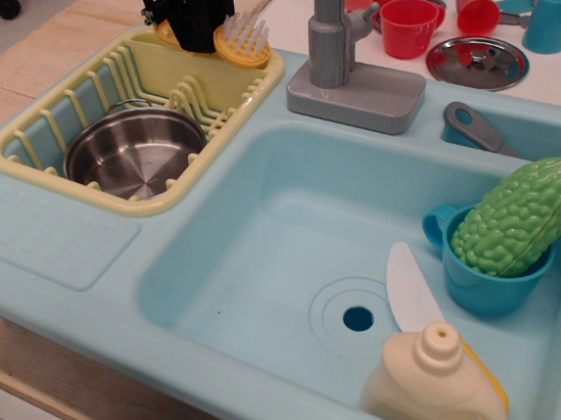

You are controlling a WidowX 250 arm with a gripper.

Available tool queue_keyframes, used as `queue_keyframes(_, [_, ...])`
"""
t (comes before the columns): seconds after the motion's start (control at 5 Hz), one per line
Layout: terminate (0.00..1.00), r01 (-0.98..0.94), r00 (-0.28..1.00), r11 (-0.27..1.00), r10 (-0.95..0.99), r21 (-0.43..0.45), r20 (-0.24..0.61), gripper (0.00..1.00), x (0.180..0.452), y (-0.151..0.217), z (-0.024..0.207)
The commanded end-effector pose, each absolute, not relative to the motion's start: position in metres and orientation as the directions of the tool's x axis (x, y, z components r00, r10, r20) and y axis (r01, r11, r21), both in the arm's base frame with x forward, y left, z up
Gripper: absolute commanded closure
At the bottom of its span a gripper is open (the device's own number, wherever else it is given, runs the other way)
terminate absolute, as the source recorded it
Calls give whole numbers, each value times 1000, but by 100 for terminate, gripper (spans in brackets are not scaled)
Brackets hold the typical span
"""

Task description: Put brush into pot or pan

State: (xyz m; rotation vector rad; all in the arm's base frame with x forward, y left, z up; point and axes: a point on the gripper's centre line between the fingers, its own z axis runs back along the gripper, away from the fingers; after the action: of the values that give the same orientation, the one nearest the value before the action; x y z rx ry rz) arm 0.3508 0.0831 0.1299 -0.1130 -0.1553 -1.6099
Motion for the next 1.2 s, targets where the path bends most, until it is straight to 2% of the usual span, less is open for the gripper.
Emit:
queue_keyframes(0.0, [0,998,-29,-22,-992,62,121,100,350,84,161])
queue_keyframes(0.2, [0,997,34,40,-996,68,86,100,332,86,172])
queue_keyframes(0.4, [0,994,102,105,-991,24,84,100,318,94,172])
queue_keyframes(1.0, [0,977,211,207,-973,-53,90,100,280,104,151])
